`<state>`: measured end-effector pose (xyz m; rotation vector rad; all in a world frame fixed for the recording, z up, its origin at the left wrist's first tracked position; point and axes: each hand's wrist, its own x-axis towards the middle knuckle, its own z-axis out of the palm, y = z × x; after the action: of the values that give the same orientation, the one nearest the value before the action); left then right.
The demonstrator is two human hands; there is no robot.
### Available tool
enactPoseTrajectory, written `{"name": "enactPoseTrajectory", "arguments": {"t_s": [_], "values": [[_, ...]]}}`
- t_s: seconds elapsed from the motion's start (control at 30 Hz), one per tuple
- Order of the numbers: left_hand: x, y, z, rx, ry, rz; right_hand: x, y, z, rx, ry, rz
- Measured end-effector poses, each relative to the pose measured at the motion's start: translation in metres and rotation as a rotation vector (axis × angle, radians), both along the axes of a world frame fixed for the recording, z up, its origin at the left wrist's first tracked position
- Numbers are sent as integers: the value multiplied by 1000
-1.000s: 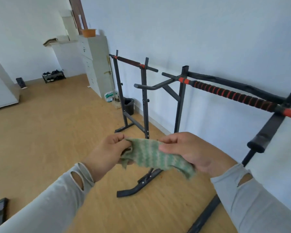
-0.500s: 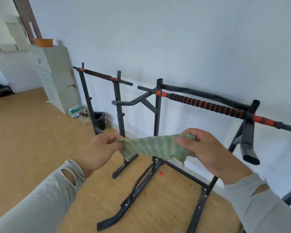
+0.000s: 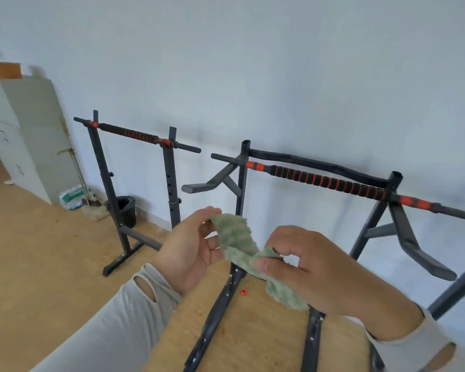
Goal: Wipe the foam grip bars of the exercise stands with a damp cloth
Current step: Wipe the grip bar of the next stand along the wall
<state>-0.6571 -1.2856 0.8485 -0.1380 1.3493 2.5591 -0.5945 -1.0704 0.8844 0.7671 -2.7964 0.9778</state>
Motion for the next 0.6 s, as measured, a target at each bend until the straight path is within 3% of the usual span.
{"name": "enactPoseTrajectory", "arguments": {"t_s": [0.13,0.3,0.6], "values": [[-19,2,-4,-69,19,176,-3,-21,-11,-84,82,-141],[-51,-7,11,-62,88,260,-11,-26,-48,108,361,-286],[-68,26,69,-396,448,-25,-26,-38,-84,-529,-117,-429]]}}
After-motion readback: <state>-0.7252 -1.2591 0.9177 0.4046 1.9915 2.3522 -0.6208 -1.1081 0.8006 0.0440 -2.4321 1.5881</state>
